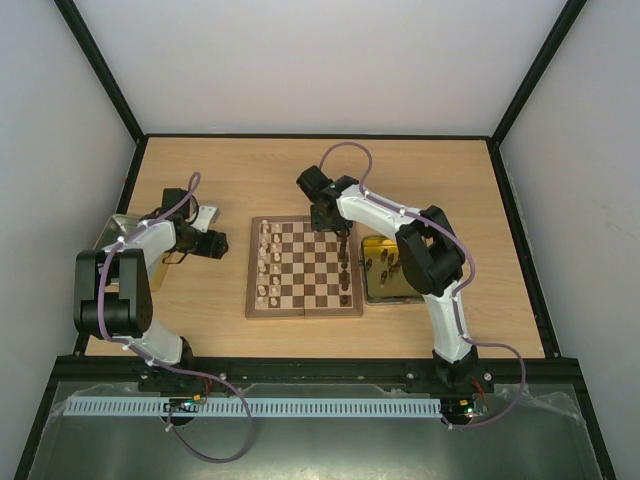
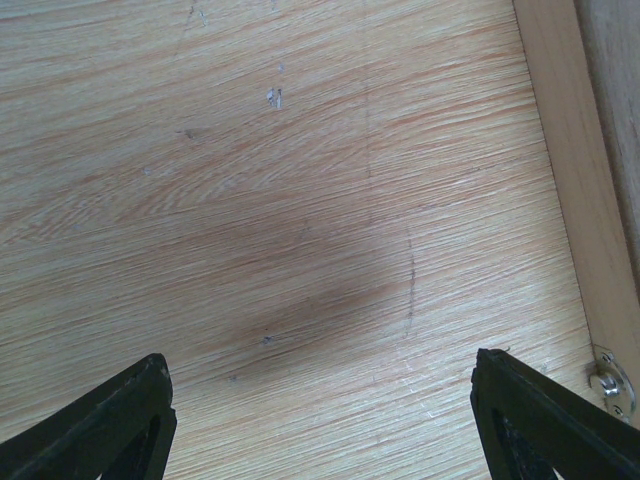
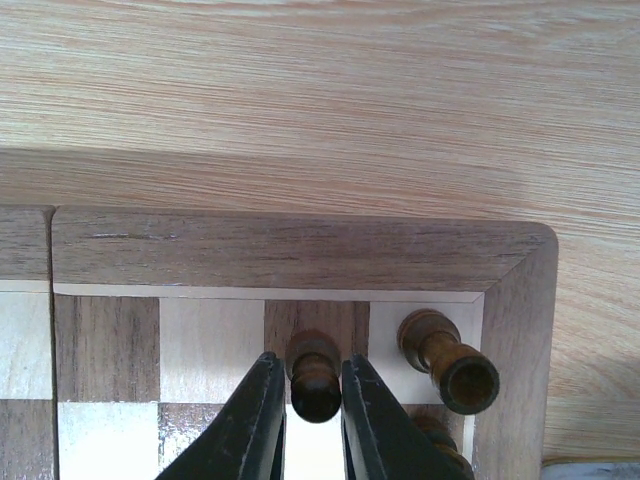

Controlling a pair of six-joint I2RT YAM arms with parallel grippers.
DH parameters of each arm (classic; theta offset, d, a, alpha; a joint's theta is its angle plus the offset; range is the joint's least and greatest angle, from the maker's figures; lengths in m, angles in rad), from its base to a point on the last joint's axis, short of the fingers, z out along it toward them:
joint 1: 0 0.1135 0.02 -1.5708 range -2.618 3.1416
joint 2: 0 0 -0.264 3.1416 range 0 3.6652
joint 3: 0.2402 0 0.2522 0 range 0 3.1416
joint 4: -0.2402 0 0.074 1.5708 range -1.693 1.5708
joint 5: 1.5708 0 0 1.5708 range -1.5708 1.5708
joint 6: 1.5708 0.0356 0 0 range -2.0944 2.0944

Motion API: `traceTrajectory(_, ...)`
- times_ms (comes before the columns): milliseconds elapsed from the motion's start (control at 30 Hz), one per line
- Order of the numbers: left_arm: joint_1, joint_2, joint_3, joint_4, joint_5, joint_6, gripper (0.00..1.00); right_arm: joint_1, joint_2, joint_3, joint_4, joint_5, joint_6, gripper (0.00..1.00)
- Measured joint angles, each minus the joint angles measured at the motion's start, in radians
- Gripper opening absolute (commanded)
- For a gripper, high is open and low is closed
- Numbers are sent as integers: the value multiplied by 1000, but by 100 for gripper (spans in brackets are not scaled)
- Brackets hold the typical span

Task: Set up the chess pieces on the board
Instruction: Place the chess piece on the chessboard.

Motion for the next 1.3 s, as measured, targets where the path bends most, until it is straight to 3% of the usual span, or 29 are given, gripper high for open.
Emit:
traceTrajectory(800,0,0,0,0,0,0,81,0,-8,-5,0,4,0,26)
traceTrajectory(1300,0,0,0,0,-13,0,81,0,-157,-29,14,1,0,26)
